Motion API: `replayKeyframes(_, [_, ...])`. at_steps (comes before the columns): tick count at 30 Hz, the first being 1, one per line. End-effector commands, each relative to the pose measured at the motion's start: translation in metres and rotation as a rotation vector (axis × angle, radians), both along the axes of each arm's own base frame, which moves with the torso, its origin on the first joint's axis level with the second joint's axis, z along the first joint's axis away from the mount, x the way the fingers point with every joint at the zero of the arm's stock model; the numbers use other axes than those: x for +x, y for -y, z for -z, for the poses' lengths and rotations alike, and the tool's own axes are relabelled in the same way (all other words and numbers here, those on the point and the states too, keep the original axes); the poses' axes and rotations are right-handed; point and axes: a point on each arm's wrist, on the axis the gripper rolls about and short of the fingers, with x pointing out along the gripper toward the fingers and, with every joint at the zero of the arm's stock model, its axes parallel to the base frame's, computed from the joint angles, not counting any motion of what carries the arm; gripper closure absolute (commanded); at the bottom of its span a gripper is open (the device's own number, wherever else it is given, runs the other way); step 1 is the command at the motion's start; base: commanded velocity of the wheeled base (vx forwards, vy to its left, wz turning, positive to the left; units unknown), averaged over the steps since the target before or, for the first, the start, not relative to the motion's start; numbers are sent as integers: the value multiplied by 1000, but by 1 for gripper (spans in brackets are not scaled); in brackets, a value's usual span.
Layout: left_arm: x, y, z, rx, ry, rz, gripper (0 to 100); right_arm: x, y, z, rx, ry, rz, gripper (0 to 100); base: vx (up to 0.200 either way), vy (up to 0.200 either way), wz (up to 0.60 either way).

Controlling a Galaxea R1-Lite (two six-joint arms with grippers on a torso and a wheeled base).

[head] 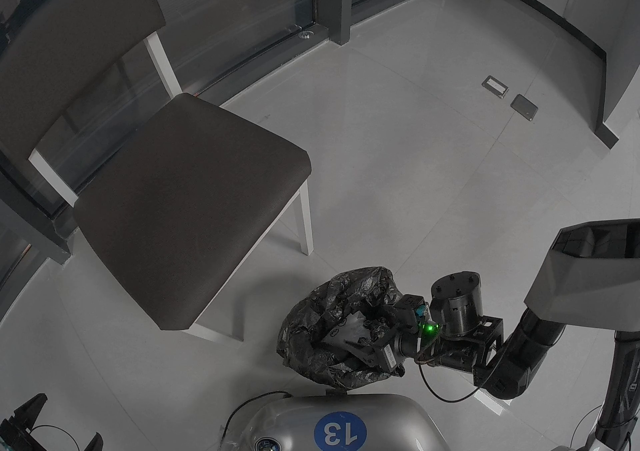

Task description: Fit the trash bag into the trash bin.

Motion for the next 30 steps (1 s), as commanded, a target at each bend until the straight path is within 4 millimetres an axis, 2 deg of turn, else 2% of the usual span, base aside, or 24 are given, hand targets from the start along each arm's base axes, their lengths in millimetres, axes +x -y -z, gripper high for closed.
replayKeyframes(1, [-1, 0, 1, 0, 11, 0, 0, 0, -1, 8, -11, -16, -5, 0, 0, 0, 0])
replayKeyframes(11, [0, 0, 0, -14, 25, 0, 0, -5, 0, 6, -11, -16, -11, 0, 0, 0, 0])
replayKeyframes(13, [1, 0, 1, -24, 24, -3, 0, -2, 2, -6, 15, 22, 13, 0, 0, 0, 0])
replayKeyframes(14, [0, 0, 1, -33, 24, -5, 0, -1, 7, -20, 38, 58, 34, 0, 0, 0, 0])
replayKeyframes(16, [0, 0, 1, -33, 24, -5, 0, -1, 7, -20, 38, 58, 34, 0, 0, 0, 0])
replayKeyframes(17, [1, 0, 1, -52, 20, -10, 0, -2, 36, -58, 80, 147, 139, 0, 0, 0, 0])
replayKeyframes(20, [1, 0, 1, -55, 20, -11, 0, -20, 80, -95, 122, 235, 275, 0, 0, 0, 0])
replayKeyframes(22, [1, 0, 1, -58, 19, -13, 0, -37, 111, -110, 129, 279, 373, 0, 0, 0, 0])
replayKeyframes(23, [1, 0, 1, -58, 19, -13, 0, -37, 111, -110, 129, 279, 373, 0, 0, 0, 0])
replayKeyframes(24, [1, 0, 1, -59, 19, -13, 0, -51, 129, -118, 134, 309, 435, 0, 0, 0, 0])
replayKeyframes(25, [1, 0, 1, -58, 19, -13, 0, -83, 164, -131, 140, 379, 579, 0, 0, 0, 0])
replayKeyframes(27, [1, 0, 1, -56, 20, -13, 0, -96, 176, -134, 143, 407, 631, 0, 0, 0, 0])
replayKeyframes(28, [1, 0, 1, -54, 20, -10, 0, -115, 193, -137, 140, 448, 712, 0, 0, 0, 0])
replayKeyframes(30, [1, 0, 1, -46, 21, -10, 0, -145, 211, -135, 126, 498, 823, 0, 0, 0, 0])
